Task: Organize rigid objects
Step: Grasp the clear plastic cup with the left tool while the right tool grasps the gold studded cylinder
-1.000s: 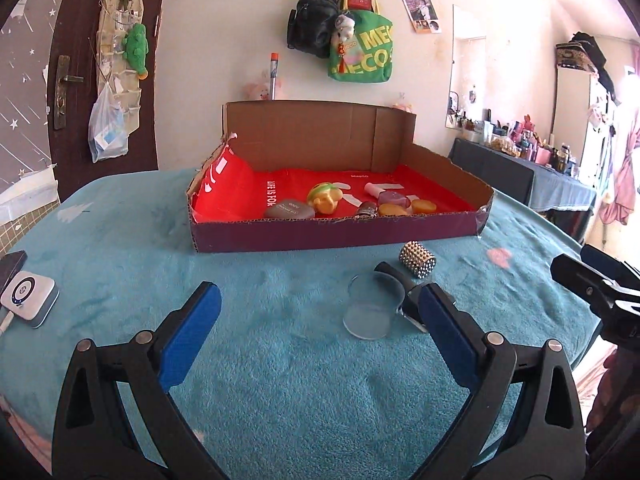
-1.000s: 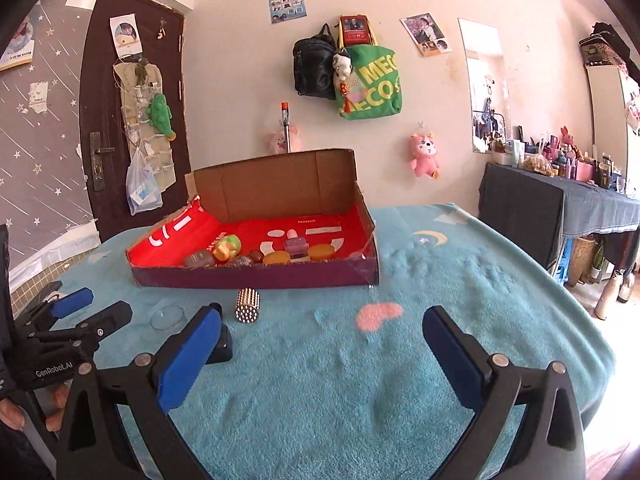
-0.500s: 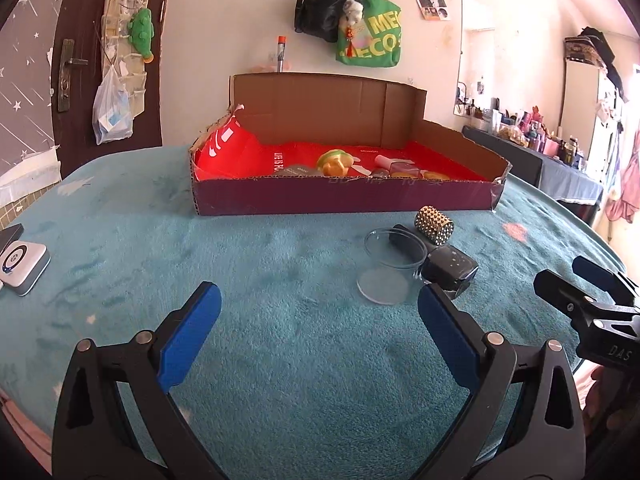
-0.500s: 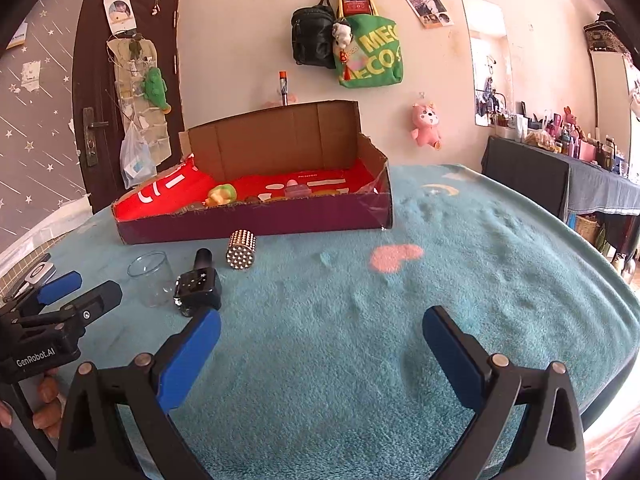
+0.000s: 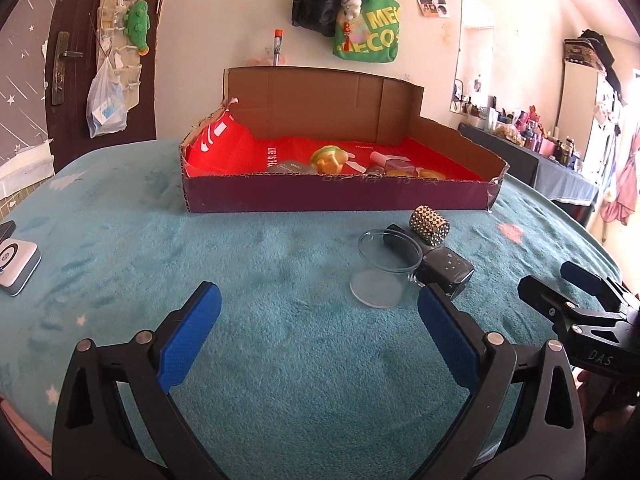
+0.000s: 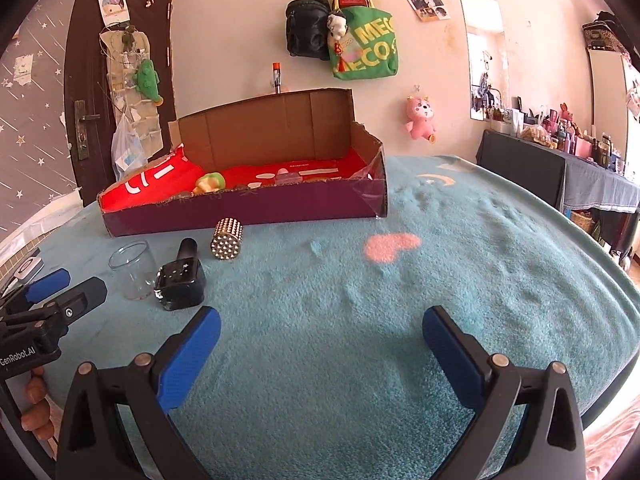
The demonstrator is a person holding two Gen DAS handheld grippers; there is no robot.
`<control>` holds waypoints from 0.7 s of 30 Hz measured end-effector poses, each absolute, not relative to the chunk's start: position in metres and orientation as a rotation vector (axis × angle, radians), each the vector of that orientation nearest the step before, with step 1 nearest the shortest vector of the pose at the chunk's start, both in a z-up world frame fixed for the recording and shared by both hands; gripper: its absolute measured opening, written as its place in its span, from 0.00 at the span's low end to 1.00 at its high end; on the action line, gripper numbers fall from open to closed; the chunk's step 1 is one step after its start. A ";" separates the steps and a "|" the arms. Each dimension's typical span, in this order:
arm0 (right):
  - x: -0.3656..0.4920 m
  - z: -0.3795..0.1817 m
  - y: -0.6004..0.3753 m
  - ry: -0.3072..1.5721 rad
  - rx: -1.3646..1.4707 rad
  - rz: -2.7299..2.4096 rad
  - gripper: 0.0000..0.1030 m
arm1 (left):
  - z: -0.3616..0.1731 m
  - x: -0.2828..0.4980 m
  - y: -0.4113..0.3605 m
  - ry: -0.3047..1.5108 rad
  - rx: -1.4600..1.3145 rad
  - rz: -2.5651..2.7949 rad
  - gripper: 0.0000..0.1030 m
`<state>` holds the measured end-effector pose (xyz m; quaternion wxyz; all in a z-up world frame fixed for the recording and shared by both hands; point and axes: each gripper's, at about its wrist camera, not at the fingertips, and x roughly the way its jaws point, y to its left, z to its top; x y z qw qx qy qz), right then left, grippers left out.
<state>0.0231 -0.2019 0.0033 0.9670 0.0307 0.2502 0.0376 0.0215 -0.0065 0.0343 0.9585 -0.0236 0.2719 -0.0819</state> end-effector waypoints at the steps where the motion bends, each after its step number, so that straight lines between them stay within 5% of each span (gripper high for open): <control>1: 0.025 0.004 -0.202 0.510 0.064 0.079 1.00 | 0.035 0.023 -0.008 0.559 -0.048 -0.171 0.98; 17: 0.067 0.025 -0.205 0.609 0.111 0.209 1.00 | 0.038 0.069 -0.019 0.755 -0.025 -0.239 0.97; 21: 0.079 0.032 -0.196 0.637 0.089 0.240 1.00 | 0.037 0.078 -0.017 0.796 -0.050 -0.267 0.87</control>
